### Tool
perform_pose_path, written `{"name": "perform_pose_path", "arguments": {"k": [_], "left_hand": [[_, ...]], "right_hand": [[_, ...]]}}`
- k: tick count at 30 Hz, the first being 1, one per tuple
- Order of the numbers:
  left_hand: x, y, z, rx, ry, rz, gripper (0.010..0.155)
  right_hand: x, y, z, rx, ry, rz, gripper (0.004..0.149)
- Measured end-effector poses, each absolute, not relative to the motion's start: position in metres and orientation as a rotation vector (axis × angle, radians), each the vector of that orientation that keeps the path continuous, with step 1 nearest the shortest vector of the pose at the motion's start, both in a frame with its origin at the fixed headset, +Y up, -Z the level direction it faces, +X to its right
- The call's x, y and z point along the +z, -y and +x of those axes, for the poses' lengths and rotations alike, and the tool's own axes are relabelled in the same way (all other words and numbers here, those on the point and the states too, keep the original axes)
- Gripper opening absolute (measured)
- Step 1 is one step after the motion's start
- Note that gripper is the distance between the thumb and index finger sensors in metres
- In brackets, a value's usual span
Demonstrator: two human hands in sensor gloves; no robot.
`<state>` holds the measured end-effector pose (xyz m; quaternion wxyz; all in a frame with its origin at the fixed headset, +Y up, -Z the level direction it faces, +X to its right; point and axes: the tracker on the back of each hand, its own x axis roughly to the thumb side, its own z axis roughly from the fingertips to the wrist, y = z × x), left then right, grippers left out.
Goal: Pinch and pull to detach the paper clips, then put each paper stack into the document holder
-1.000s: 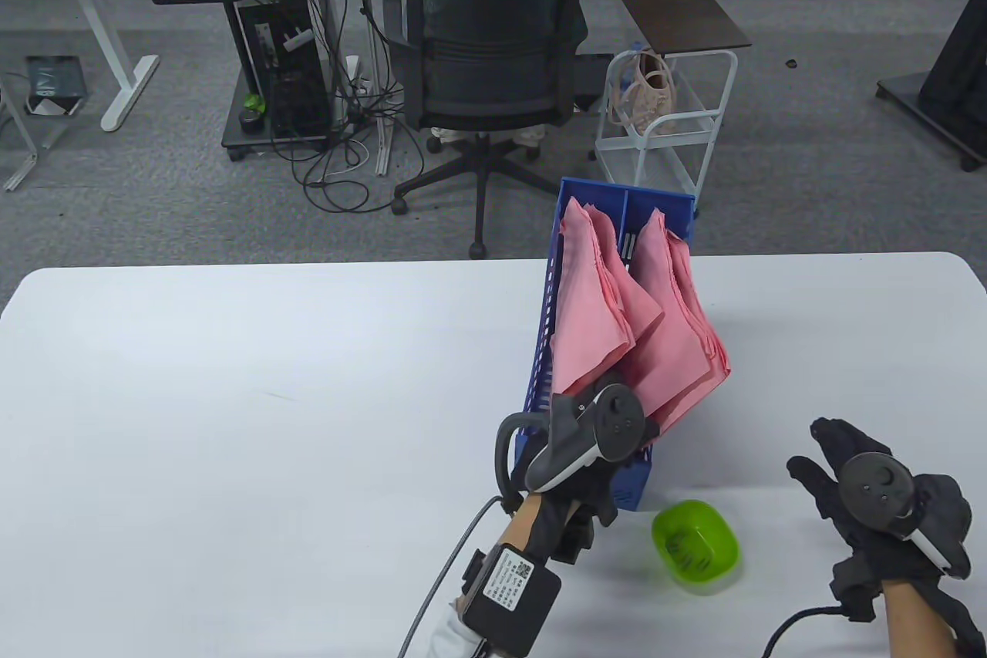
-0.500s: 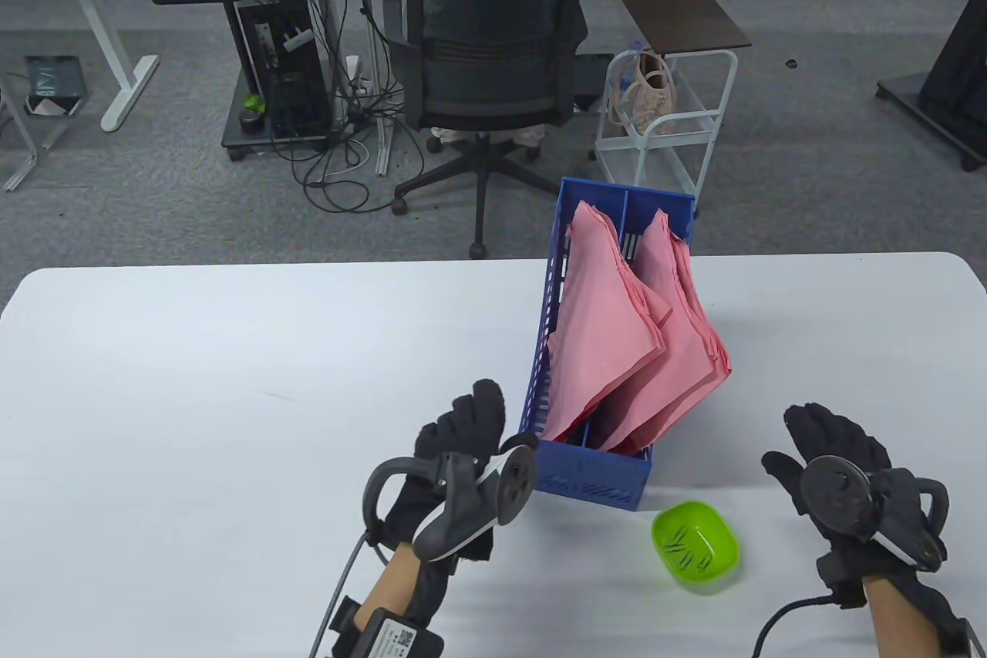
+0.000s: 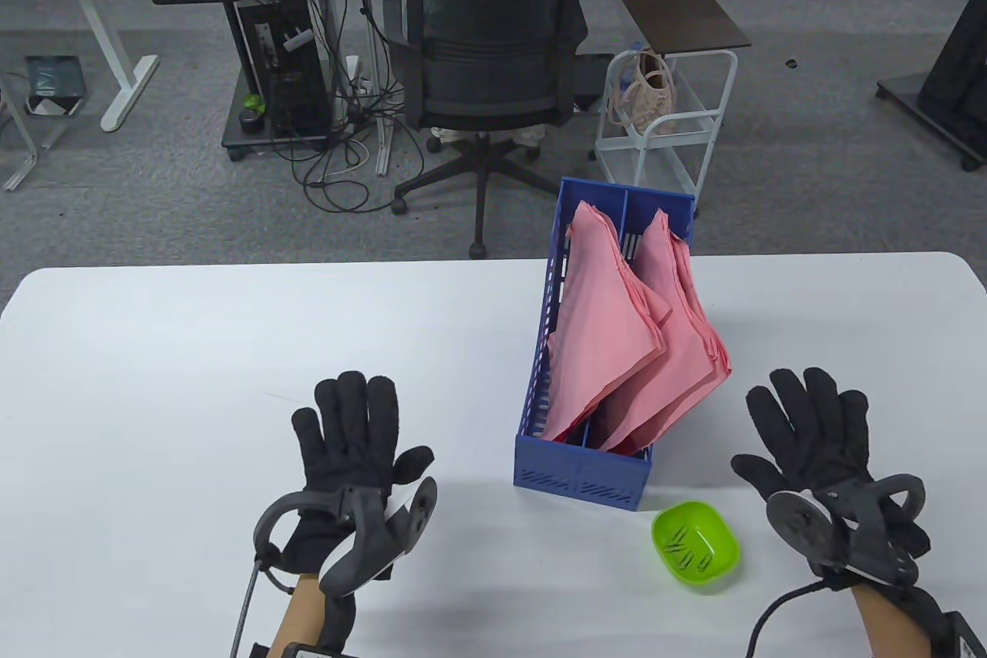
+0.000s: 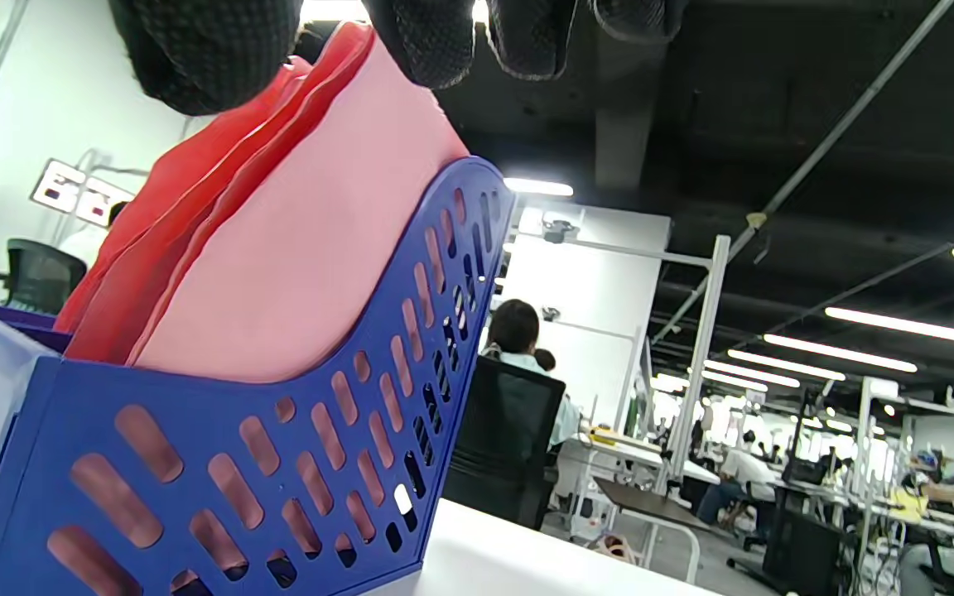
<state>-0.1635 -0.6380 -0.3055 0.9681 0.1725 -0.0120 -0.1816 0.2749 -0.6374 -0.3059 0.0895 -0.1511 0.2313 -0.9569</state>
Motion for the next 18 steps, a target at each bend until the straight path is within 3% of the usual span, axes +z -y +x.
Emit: {"name": "perform_pose_path", "arguments": {"k": [8, 18], "left_hand": [[-0.310, 0.661, -0.177, -0.447, 0.066, 0.299, 0.089], [-0.308, 0.690, -0.193, -0.344, 0.155, 0.146, 0.088]], "right_hand": [[-0.303, 0.658, 0.277, -2.818, -0.604, -0.455, 0.082], [-0.307, 0.681, 0.282, -2.836, -0.415, -0.381, 0.084]]}}
